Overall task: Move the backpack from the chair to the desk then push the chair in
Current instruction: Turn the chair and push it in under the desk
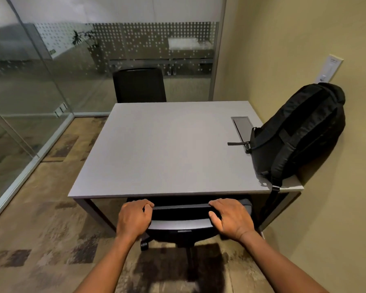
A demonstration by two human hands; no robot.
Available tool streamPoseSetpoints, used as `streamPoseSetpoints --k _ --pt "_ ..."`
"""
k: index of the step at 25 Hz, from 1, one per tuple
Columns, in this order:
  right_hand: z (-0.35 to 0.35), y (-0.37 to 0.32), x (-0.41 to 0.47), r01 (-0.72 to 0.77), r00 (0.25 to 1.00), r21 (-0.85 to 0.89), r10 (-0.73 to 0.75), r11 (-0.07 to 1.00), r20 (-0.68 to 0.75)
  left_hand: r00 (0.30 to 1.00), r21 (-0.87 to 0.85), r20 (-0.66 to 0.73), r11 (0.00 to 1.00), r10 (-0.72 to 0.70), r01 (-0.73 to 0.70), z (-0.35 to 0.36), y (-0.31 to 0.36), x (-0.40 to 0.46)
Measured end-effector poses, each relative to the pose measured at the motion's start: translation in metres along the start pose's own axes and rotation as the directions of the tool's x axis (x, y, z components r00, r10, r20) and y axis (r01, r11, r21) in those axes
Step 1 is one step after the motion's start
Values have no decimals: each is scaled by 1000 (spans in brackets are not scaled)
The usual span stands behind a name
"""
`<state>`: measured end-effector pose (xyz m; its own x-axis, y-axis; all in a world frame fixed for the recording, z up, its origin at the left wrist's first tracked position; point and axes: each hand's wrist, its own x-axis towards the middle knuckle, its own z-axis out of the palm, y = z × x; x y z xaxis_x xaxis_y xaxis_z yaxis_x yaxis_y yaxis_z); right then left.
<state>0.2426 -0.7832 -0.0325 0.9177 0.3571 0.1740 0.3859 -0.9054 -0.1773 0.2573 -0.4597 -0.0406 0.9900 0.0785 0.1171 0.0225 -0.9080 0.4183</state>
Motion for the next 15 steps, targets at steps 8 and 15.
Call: streamPoseSetpoints --k 8,15 --pt "1 12 36 -11 1000 24 11 1000 15 998 32 45 998 -48 47 3 -2 37" --pt "5 22 47 10 1000 2 -10 1000 7 999 1 39 1000 -31 31 7 -3 46"
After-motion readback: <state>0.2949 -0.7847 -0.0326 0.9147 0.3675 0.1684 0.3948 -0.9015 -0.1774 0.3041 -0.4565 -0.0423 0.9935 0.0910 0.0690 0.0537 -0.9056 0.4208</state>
